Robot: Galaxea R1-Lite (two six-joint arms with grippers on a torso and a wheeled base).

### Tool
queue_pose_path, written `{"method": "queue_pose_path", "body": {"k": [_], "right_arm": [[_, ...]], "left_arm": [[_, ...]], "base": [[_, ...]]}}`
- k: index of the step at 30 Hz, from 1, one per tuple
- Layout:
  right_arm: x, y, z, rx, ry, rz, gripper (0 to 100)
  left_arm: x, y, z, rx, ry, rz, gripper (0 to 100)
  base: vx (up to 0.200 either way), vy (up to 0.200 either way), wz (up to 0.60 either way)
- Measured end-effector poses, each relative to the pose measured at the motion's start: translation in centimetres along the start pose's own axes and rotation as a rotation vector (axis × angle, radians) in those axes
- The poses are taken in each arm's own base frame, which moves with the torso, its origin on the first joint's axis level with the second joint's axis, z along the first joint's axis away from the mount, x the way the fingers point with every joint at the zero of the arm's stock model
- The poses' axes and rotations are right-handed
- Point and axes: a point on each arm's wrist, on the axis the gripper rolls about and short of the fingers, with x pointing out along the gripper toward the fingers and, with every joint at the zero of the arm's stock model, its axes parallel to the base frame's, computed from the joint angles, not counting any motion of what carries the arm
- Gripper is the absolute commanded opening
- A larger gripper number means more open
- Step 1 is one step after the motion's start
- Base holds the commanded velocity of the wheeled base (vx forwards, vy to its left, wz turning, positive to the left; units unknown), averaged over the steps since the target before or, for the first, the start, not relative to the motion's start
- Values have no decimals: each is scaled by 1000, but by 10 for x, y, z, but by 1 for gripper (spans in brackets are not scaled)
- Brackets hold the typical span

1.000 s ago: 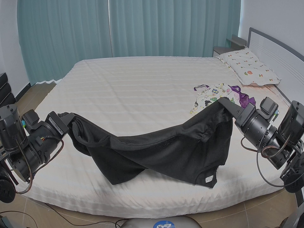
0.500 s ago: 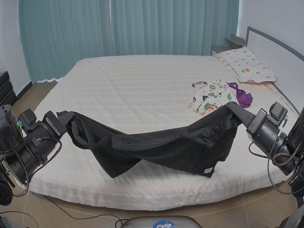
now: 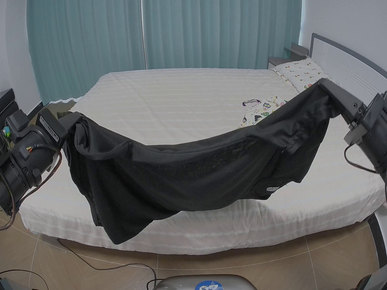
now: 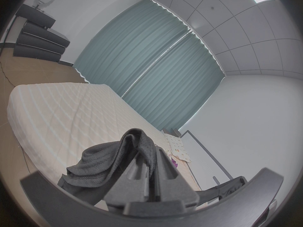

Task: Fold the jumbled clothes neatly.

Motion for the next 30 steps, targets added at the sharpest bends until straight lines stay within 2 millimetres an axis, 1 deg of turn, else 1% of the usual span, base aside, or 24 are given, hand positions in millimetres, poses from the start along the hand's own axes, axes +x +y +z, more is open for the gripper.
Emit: {"method": "queue_pose_path", "body": {"k": [4,8,10,14,19,20,24,30], "right_arm": [[17,8,20,-13,-57,14,0],[39,15,40,-28,-124,28,0],[49,16,44,-30,-123,10,0],[67,6,40,-31,-93,-39,0],[88,-18,30,-44,-70,-102,0],[90,-21,29,-45,-70,-107,0],[111,-41,22,-60,-92,-119,0],[131,-64,9,-115,-85,-140,0]], "left_arm": [[3,-2,2,1,-3,10,0],[10,-1,1,2,-1,28,0],[15,-1,1,2,0,38,0],[29,0,-2,5,10,59,0],[48,3,-9,7,33,93,0],[50,4,-10,6,37,98,0],[65,8,-18,2,59,127,0],[82,18,-26,-10,80,175,0]], "base": [[0,0,0],[0,0,0],[0,0,0],[0,0,0],[0,0,0],[200,0,0],[200,0,0],[200,0,0]]}}
